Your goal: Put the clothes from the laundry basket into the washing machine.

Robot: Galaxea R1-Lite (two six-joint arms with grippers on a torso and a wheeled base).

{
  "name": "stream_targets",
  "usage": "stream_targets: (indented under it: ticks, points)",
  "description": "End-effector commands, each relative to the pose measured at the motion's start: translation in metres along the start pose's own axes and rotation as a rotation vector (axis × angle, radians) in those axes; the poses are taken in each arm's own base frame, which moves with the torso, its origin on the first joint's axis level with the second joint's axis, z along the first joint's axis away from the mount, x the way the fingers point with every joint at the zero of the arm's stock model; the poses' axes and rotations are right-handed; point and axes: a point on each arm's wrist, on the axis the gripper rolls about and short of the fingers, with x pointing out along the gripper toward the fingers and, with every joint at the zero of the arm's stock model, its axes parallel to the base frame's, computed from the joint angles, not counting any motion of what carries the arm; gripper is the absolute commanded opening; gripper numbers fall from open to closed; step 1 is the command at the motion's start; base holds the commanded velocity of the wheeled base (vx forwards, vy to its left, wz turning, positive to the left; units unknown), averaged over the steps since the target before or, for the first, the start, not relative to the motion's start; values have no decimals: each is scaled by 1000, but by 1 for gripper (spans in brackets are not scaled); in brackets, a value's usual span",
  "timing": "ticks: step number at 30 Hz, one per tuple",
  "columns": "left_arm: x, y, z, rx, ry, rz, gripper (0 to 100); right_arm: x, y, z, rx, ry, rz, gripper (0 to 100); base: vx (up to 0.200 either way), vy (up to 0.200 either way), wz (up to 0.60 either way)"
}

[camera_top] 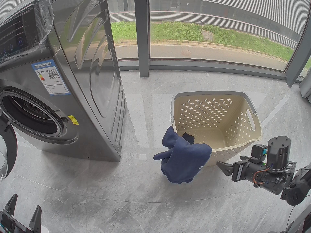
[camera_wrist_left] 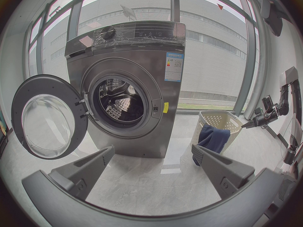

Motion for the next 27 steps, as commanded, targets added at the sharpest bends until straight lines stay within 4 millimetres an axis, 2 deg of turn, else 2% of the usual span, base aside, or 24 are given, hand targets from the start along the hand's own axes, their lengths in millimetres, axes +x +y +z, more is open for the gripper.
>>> stream_targets:
  ticks: [1,10,11,13,27]
  points:
    - [0,0,-5,0,1,0,100,37,12,-17,-26,48,3,100,0,0,0]
    - [0,0,-5,0,1,0,100,61,33,-23,-38,46,36,100,0,0,0]
    - [0,0,-5,0,1,0,100,61,34,-23,-38,46,36,100,0,0,0]
    - [0,0,-5,0,1,0,100,74,36,-25,-35,50,33,100,0,0,0]
    - [0,0,-5,0,1,0,100,109,45,-39,-39,47,39,100,0,0,0]
